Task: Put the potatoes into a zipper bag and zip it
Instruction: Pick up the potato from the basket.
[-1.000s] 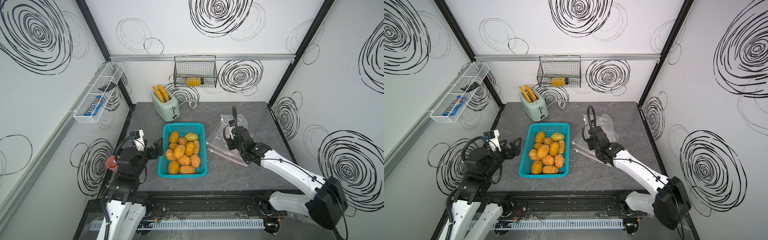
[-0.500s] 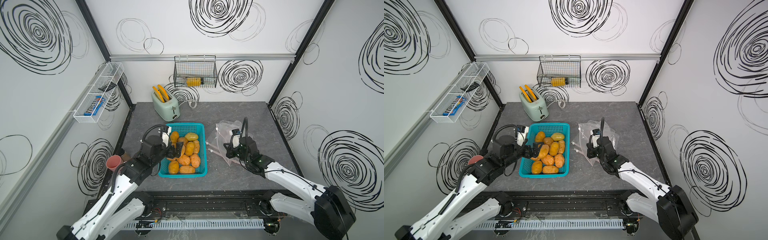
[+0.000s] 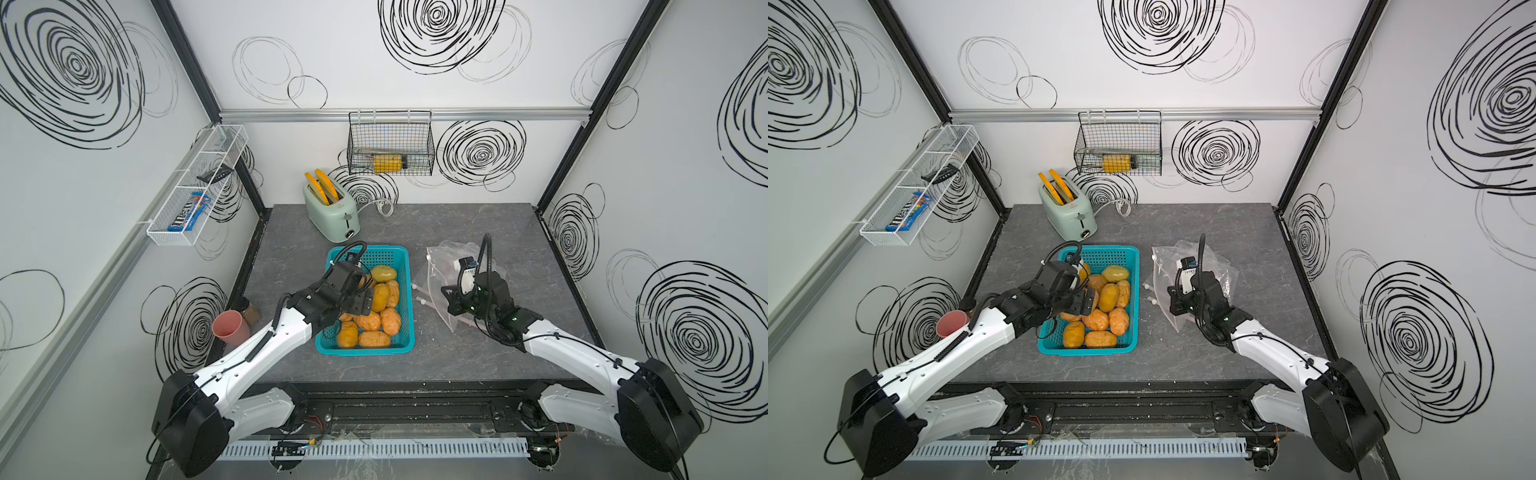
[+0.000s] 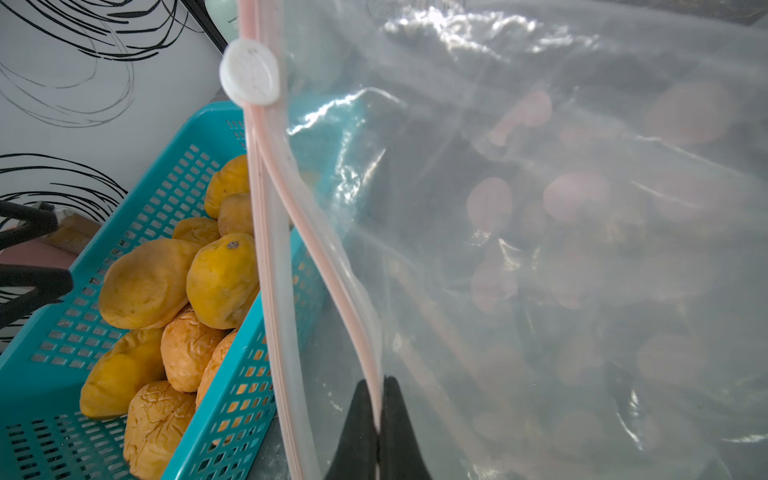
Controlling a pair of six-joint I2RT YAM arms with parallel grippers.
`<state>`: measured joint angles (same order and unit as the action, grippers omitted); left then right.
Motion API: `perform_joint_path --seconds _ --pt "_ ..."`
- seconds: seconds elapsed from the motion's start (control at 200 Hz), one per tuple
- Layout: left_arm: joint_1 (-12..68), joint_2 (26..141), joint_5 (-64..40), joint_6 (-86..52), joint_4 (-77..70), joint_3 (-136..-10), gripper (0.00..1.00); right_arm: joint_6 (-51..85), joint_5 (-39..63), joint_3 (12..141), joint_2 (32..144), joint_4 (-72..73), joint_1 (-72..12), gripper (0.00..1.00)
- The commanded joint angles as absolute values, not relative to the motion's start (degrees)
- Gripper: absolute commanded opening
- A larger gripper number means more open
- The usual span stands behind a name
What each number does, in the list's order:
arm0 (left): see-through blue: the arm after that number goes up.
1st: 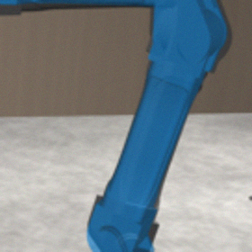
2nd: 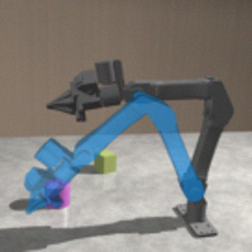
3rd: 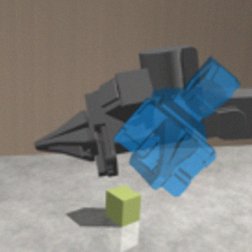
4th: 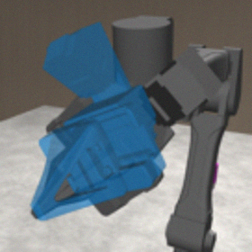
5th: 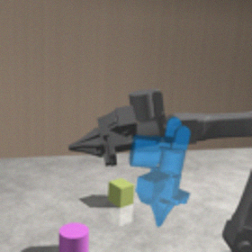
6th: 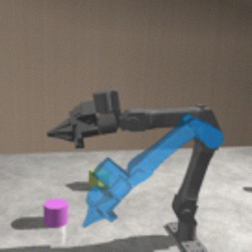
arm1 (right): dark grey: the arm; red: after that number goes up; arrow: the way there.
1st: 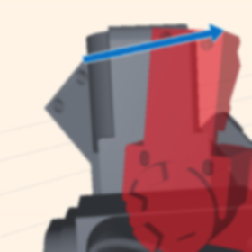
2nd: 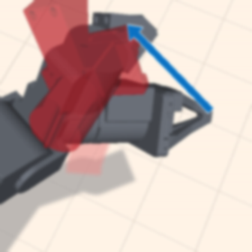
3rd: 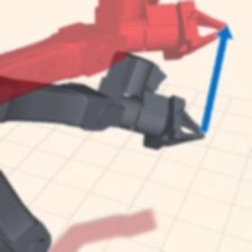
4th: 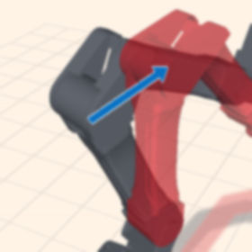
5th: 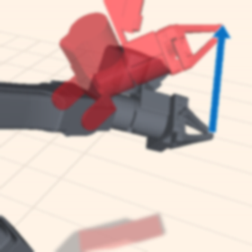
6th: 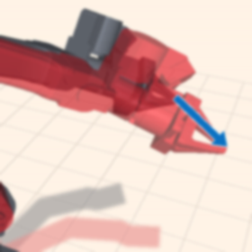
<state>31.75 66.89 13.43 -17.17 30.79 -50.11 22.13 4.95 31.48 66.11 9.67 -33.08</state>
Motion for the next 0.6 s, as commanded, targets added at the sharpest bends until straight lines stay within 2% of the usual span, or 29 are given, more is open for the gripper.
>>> perform_joint_path --seconds 0.0,0.435,0.595 --pt "31.3 68.9 11.4 -18.3 28.9 -48.2 0.96 22.9 5.3 30.2 65.7 12.2 -33.0 0.00" --pt "33.1 72.8 11.7 -17.6 28.6 -47.4 1.00 22.9 5.0 30.1 67.7 11.9 -33.1 0.00" --pt "31.9 74.5 9.6 -17.4 28.0 -48.0 0.95 22.9 4.6 30.1 67.9 11.5 -33.2 0.00"
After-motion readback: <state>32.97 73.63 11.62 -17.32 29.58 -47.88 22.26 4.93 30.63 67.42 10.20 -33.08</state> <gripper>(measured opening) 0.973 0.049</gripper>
